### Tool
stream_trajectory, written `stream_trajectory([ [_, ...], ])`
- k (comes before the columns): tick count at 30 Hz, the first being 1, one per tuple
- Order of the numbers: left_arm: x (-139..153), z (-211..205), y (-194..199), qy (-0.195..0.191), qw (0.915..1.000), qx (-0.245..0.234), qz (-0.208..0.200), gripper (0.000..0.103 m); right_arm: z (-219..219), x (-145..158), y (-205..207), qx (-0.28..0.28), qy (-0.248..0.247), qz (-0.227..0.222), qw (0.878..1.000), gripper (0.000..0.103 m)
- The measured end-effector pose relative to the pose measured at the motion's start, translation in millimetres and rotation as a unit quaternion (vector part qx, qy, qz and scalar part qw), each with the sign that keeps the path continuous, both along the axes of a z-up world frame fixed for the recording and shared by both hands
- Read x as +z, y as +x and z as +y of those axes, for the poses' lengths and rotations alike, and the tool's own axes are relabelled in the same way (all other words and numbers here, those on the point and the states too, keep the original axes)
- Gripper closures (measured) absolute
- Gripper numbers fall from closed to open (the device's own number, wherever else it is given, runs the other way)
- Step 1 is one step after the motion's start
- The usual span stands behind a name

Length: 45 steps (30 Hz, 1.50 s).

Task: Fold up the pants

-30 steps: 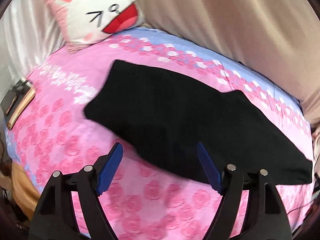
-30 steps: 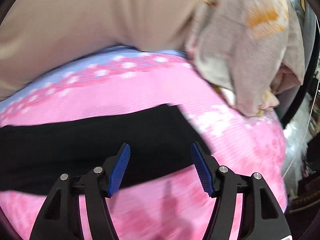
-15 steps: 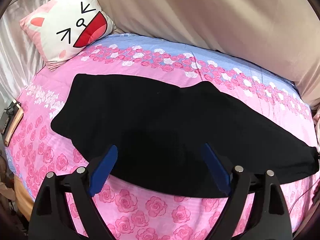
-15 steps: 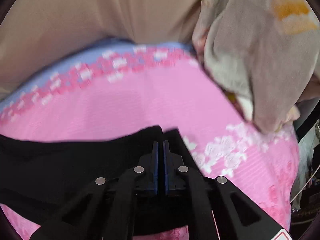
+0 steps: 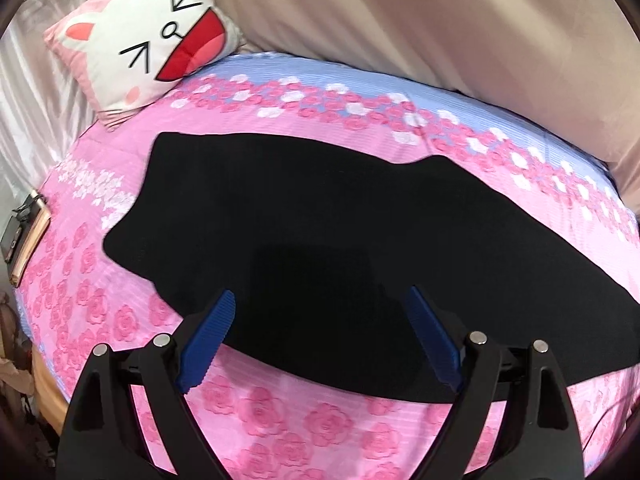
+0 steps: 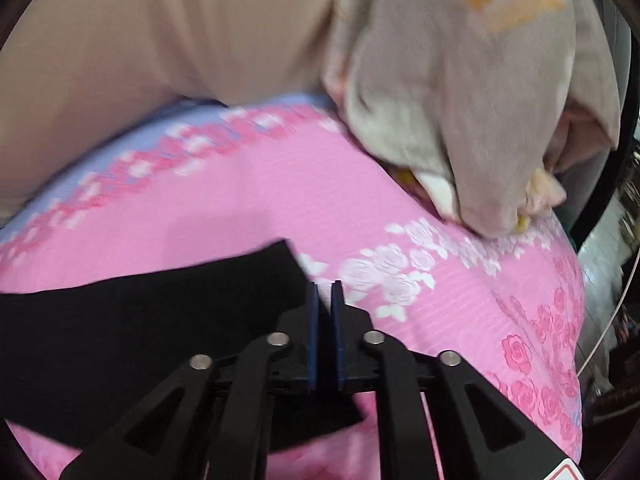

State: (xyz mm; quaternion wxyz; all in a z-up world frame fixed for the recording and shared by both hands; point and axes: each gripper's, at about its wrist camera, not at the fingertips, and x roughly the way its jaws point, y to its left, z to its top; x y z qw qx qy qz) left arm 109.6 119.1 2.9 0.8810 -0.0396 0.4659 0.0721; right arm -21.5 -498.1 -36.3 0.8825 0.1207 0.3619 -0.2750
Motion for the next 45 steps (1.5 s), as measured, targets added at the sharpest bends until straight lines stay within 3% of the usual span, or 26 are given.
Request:
stream_trajectory([
  [2, -1.9, 13.0, 0.7, -0.001, 0.9999, 0.014, 0.000, 0.018, 38.3, 18.3, 2.3, 0.036, -0.022, -0.006, 0.999, 0.078],
  [6, -6.1, 43.0, -3.4, -0.012, 0.9987, 0.050, -0.001, 0.018, 137.2, 38.8, 28.4, 0.155, -0.043, 0.003, 0.987, 0.074],
  [9, -6.3, 66.5, -15.3, -0.029, 0.9974, 0.066, -0.007, 0.018, 231.2, 44.0, 62.1, 0.263, -0.036, 0.001, 0.964, 0.059],
  [12, -7.0, 84.6, -29.3, -0.029, 0.9969, 0.073, -0.013, 0.018, 323.5, 42.7, 102.3, 0.358, -0.016, 0.000, 0.934, 0.059],
  [15, -9.3, 104.3, -45.0, -0.029, 0.9965, 0.077, -0.017, 0.016, 395.6, 35.5, 145.5, 0.413, -0.016, 0.011, 0.911, 0.059],
  [18, -14.1, 119.9, -54.2, -0.033, 0.9963, 0.077, -0.014, 0.015, 451.9, 18.4, 193.9, 0.442, -0.025, 0.035, 0.896, 0.060],
  [26, -21.9, 142.4, -62.5, -0.021, 0.9971, 0.069, -0.023, 0.015, 505.5, -17.1, 281.4, 0.428, -0.041, 0.082, 0.899, 0.061],
  [29, -26.6, 145.8, -57.7, -0.020, 0.9976, 0.063, -0.021, 0.015, 503.8, -15.8, 290.2, 0.423, -0.041, 0.079, 0.902, 0.071],
  [32, -30.7, 152.1, -53.6, -0.026, 0.9974, 0.066, -0.018, 0.015, 508.4, -17.1, 300.6, 0.413, -0.054, 0.079, 0.906, 0.071],
  [34, -29.6, 156.9, -54.6, -0.028, 0.9970, 0.069, -0.019, 0.015, 509.5, -2.4, 288.2, 0.409, -0.052, 0.060, 0.909, 0.071],
  [36, -25.9, 166.5, -59.6, -0.028, 0.9961, 0.080, -0.027, 0.015, 512.6, 20.5, 260.9, 0.423, -0.045, 0.026, 0.905, 0.071],
  [38, -24.7, 176.1, -63.9, -0.025, 0.9951, 0.091, -0.030, 0.015, 527.6, 34.9, 237.6, 0.457, -0.036, 0.011, 0.889, 0.067],
  [40, -24.5, 186.9, -69.4, -0.028, 0.9937, 0.105, -0.027, 0.015, 559.5, 43.4, 213.2, 0.515, -0.027, 0.010, 0.857, 0.067],
  [41, -24.2, 190.5, -71.7, -0.031, 0.9933, 0.108, -0.026, 0.015, 583.6, 44.1, 201.0, 0.552, -0.024, 0.016, 0.833, 0.065],
  [43, -21.9, 193.4, -79.5, -0.033, 0.9929, 0.111, -0.027, 0.015, 622.4, 40.1, 184.0, 0.600, -0.021, 0.022, 0.799, 0.057],
  [44, -20.9, 193.5, -83.9, -0.033, 0.9930, 0.110, -0.029, 0.015, 634.2, 37.7, 179.0, 0.614, -0.020, 0.023, 0.789, 0.055],
  [45, -19.6, 192.6, -88.9, -0.032, 0.9932, 0.108, -0.030, 0.015, 658.5, 32.4, 170.8, 0.639, -0.022, 0.029, 0.768, 0.054],
])
